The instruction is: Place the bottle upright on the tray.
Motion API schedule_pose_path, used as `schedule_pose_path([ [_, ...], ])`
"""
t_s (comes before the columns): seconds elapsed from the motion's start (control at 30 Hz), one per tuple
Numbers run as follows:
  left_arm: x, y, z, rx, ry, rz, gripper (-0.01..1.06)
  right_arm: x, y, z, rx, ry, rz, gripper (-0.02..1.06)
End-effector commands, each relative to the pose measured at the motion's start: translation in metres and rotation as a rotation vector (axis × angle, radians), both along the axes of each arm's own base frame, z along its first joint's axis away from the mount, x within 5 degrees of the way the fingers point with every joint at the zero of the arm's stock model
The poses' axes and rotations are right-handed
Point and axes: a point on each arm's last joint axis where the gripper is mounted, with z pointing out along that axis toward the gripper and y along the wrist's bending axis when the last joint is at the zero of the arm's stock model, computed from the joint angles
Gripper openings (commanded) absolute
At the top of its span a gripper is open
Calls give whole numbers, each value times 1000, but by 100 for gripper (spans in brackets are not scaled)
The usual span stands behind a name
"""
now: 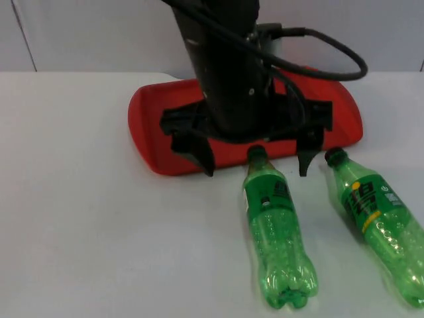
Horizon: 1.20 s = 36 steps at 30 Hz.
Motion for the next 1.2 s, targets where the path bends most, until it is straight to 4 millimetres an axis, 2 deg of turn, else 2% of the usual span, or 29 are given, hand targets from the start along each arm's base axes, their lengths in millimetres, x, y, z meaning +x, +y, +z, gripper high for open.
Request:
schedule_pose_path([
  [0.0, 1, -2, -2, 3, 0, 14, 105, 0, 0, 0, 1, -9, -3, 105],
  [0.1, 4, -6, -16, 23, 24, 29, 105, 0, 0, 0, 1, -9, -3, 105],
  [0.27, 7, -16, -22, 37, 27, 16, 105, 0, 0, 0, 1, -9, -3, 105],
  [0.4, 20, -27, -31, 46, 13, 43, 105, 0, 0, 0, 1, -9, -3, 105],
  [0.57, 29, -32, -36, 61, -10, 63, 105, 0, 0, 0, 1, -9, -3, 105],
  [0.7, 33, -34, -53, 69, 3, 102, 105, 0, 0, 0, 1, -9, -3, 105],
  [0.87, 35, -37, -62, 59, 0, 102, 105, 0, 0, 0, 1, -9, -3, 105],
  [0.97, 36, -39, -75, 75, 23, 106, 105, 0, 0, 0, 1, -9, -3, 105],
  [1.17, 43, -44, -81, 71, 17, 105, 105, 0, 0, 0, 2, -9, -2, 105],
])
